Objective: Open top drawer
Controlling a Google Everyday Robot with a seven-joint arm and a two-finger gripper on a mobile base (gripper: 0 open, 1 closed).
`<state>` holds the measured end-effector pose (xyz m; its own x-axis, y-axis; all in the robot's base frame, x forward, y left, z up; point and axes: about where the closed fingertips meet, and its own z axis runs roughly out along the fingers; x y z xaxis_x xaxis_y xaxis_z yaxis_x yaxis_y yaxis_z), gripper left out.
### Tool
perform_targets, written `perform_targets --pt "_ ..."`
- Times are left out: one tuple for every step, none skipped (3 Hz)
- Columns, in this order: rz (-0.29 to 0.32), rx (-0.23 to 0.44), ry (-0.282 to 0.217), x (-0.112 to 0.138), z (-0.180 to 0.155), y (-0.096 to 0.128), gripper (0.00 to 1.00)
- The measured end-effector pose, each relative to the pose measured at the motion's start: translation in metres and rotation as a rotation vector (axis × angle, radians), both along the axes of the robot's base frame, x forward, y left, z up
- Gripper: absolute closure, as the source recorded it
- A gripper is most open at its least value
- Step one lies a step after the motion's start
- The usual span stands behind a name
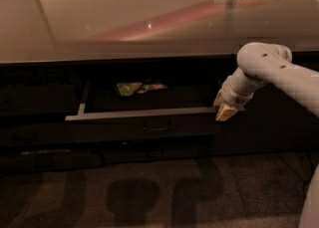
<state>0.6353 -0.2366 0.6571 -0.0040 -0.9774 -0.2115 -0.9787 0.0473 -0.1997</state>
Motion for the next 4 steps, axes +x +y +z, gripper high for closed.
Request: perform_targets --pt "0.0 0.0 0.0 0.0 0.0 0.0 0.59" --pt "-0.003 0.001 0.002 0.0 0.0 0.0 0.34" --pt "-0.003 0.011 -0.029 -0.004 0.017 0.002 0.11" --pt "0.004 0.02 -0.087 -0.013 0.05 0.006 0.0"
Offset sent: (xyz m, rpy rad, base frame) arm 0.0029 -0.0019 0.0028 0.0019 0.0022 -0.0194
